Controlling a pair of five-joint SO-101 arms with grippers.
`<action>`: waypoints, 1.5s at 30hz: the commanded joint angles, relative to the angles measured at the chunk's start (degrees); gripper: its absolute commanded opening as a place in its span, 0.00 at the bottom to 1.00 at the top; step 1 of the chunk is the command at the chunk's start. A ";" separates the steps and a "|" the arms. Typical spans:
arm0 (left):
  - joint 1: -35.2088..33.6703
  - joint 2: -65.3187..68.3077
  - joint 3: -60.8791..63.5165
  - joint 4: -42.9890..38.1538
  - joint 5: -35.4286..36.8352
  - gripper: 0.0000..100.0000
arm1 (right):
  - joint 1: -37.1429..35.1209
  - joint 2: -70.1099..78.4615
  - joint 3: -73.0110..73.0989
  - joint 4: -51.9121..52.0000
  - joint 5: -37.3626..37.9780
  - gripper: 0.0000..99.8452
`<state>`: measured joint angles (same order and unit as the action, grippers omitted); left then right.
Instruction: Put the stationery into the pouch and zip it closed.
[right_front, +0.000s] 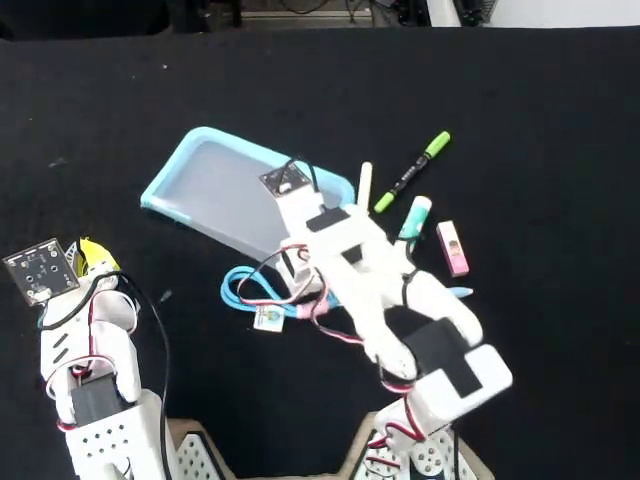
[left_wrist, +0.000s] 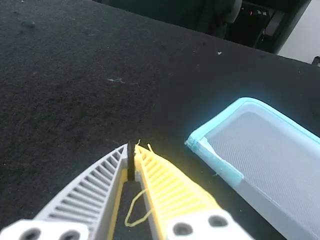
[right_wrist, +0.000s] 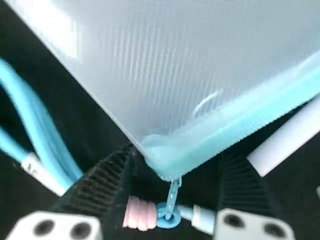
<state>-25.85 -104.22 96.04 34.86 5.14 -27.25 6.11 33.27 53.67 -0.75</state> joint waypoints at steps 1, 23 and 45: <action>-0.22 -0.35 1.27 0.00 0.44 0.03 | -0.62 1.80 -9.63 -4.31 -0.09 0.23; -0.22 -0.35 1.27 0.00 0.44 0.03 | -1.76 -6.29 -3.38 -0.26 -0.62 0.23; -0.13 -0.35 1.27 0.00 0.44 0.03 | -4.92 -8.13 6.55 0.88 7.65 0.02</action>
<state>-25.85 -104.22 96.04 34.86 5.14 -31.56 0.75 40.22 49.10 -4.97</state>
